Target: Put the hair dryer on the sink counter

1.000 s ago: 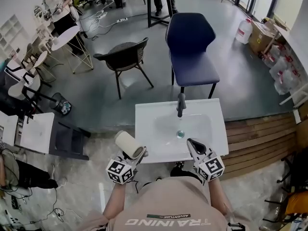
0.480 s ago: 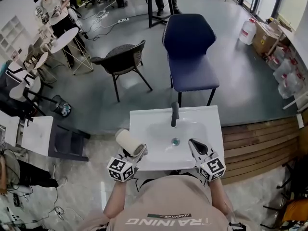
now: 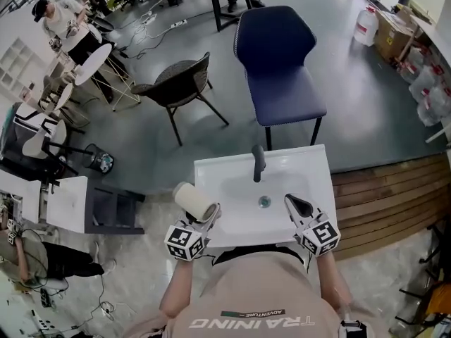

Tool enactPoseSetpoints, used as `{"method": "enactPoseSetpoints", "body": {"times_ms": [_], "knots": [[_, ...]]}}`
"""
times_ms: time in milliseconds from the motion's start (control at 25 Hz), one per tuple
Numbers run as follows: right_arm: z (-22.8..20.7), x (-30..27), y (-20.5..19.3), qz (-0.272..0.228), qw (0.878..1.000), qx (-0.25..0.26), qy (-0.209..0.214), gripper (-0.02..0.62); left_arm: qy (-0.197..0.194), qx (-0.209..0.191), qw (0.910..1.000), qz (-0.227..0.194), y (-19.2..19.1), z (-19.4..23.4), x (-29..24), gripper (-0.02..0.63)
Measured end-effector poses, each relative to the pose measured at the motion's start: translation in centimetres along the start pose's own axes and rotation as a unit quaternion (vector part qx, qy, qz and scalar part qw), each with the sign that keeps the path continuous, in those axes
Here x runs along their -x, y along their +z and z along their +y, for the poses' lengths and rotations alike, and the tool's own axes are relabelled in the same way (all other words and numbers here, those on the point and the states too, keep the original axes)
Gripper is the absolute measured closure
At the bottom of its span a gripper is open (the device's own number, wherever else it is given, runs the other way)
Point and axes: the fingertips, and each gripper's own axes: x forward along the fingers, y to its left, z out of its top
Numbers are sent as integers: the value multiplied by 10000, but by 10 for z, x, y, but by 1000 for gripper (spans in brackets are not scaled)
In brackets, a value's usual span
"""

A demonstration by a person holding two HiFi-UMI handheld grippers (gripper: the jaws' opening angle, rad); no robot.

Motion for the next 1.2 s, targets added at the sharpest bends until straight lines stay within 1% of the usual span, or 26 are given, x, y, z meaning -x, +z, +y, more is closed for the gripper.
{"method": "enactPoseSetpoints", "body": {"times_ms": [240, 360, 480, 560, 640, 720, 920, 1080, 1120, 1200], "knots": [[-1, 2, -2, 47, 9999, -50, -152, 591, -69, -275, 9986, 456, -9, 18, -15, 400], [-2, 4, -1, 62, 9996, -22, -257, 590, -130, -605, 9963, 597, -8, 33, -26, 400], [-4, 4, 1, 38, 9994, -22, -355, 590, -265, -1034, 9898, 942, -15, 47, -42, 400], [-1, 2, 3, -4, 9992, -9, -398, 590, -419, -1395, 9810, 1285, -23, 57, -51, 400], [1, 2, 6, -44, 9990, 27, -436, 589, -599, -1757, 9690, 1631, -34, 65, -60, 400], [1, 3, 8, -57, 9988, 49, -485, 589, -727, -2022, 9586, 1868, -43, 72, -74, 400], [2, 8, 4, 2, 9981, 19, -621, 589, -948, -2306, 9390, 2367, -66, 87, -112, 400], [3, 16, -1, 60, 9972, 19, -751, 589, -1156, -2479, 9216, 2753, -84, 87, -133, 400], [3, 18, -1, 79, 9969, 14, -777, 590, -1230, -2513, 9171, 2839, -86, 85, -137, 400], [3, 20, -2, 112, 9966, 12, -815, 590, -1389, -2635, 9053, 3029, -90, 80, -146, 400]]}}
